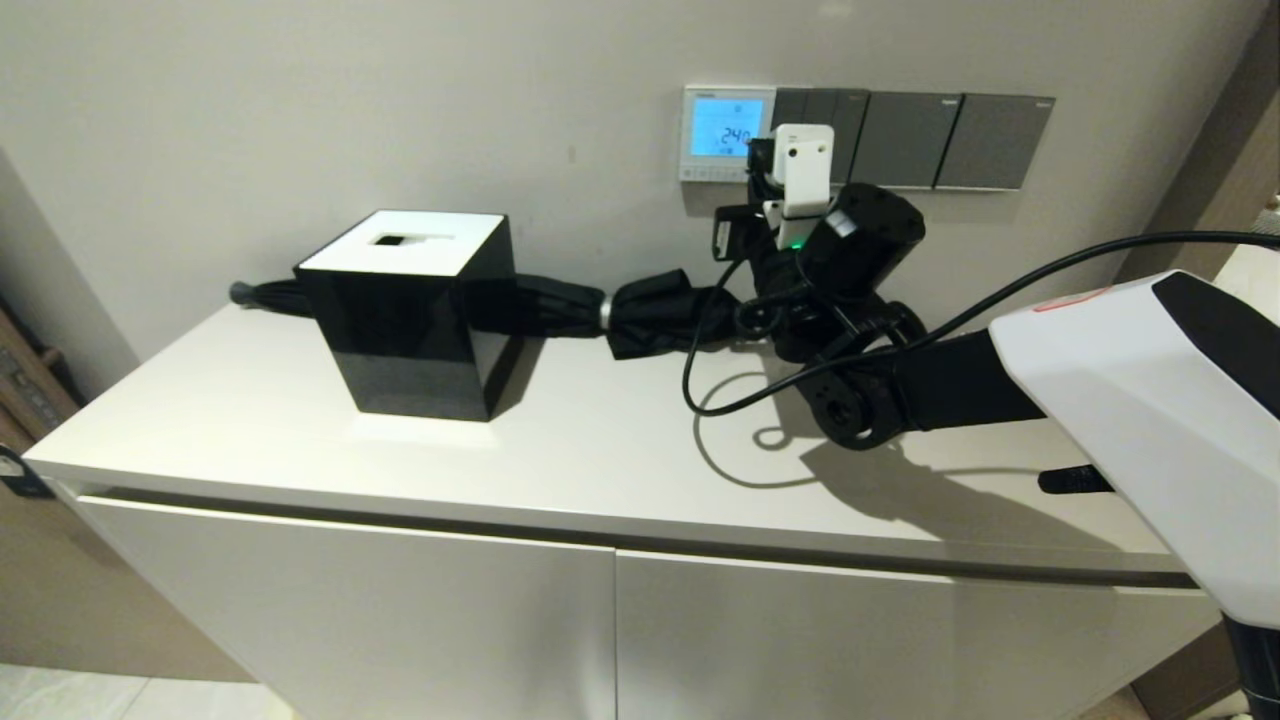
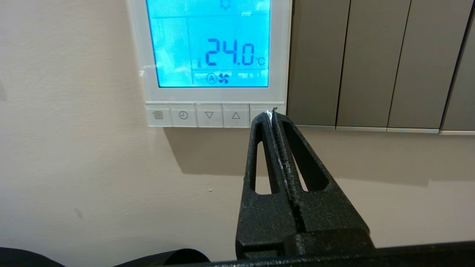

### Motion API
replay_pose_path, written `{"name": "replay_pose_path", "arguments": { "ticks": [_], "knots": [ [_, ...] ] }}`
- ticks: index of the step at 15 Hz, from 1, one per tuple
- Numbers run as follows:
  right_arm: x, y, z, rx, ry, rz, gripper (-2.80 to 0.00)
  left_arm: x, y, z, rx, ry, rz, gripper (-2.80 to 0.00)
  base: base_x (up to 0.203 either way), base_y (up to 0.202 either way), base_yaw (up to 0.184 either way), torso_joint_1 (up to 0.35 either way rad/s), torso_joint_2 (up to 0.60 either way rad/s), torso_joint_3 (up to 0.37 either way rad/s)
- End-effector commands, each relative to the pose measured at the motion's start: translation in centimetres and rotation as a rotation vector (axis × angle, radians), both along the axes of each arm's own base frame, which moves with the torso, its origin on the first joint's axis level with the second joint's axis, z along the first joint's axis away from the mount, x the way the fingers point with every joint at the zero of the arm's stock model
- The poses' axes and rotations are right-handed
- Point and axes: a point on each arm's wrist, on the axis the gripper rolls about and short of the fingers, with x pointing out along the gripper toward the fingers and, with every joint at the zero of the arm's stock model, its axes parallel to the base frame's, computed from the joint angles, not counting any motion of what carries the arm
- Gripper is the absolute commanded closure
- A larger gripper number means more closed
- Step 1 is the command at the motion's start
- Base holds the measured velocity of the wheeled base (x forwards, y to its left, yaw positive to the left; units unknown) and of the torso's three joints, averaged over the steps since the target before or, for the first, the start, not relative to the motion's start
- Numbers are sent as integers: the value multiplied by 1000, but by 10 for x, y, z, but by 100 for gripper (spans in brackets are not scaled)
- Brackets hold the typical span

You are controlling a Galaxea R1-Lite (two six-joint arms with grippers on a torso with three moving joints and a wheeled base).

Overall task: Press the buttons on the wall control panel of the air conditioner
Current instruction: Turn off the central air conditioner

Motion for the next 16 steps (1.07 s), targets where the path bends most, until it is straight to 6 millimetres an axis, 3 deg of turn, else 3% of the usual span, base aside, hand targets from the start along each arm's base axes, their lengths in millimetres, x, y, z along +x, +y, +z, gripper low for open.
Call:
{"name": "replay_pose_path", "arguments": {
  "ticks": [1, 4, 16],
  "knots": [
    [0, -1, 6, 7, -15, -4, 0, 0, 0, 0, 0, 1, 1, 0, 0, 0, 0, 0, 0, 0],
    [2, -1, 11, 6, -16, -5, 0, 0, 0, 0, 0, 1, 1, 0, 0, 0, 0, 0, 0, 0],
    [18, 4, 1, -8, -2, -7, 0, 0, 0, 0, 0, -1, 1, 0, 0, 0, 0, 0, 0, 0]
  ]
}}
